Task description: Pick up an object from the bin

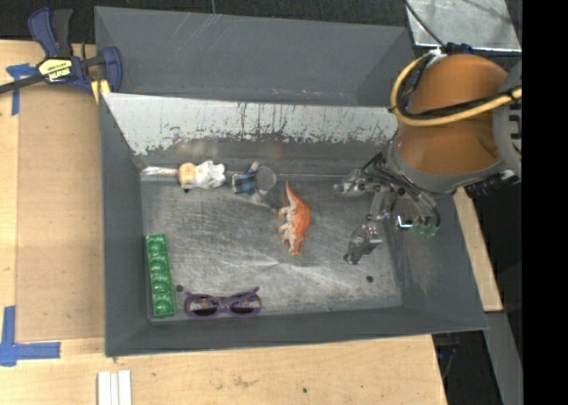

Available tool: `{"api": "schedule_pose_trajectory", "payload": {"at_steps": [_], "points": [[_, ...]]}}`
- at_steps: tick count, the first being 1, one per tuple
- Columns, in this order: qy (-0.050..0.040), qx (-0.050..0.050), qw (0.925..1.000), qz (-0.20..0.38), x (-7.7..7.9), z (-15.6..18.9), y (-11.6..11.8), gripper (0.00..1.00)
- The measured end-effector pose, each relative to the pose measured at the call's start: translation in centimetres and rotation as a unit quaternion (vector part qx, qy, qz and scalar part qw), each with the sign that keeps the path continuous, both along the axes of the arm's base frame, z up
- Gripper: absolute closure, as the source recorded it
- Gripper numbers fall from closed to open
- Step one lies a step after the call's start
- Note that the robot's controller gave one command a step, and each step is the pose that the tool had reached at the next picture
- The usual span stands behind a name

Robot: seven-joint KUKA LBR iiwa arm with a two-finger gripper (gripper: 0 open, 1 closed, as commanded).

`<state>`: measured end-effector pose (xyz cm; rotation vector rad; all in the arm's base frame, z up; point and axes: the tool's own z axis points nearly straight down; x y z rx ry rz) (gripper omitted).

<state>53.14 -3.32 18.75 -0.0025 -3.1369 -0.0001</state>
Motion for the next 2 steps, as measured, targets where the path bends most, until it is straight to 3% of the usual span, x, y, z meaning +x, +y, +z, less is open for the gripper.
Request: {"api": "schedule_pose_trajectory", "payload": {"at_steps": [1, 2], "points": [[-0.0041, 0.000, 1.0000, 0.001, 0.2, 0.4, 0.0, 0.00], [-0.0081, -0.001, 0.9951, 0.099, 2.1, -3.2, 1.0, 0.00]]}}
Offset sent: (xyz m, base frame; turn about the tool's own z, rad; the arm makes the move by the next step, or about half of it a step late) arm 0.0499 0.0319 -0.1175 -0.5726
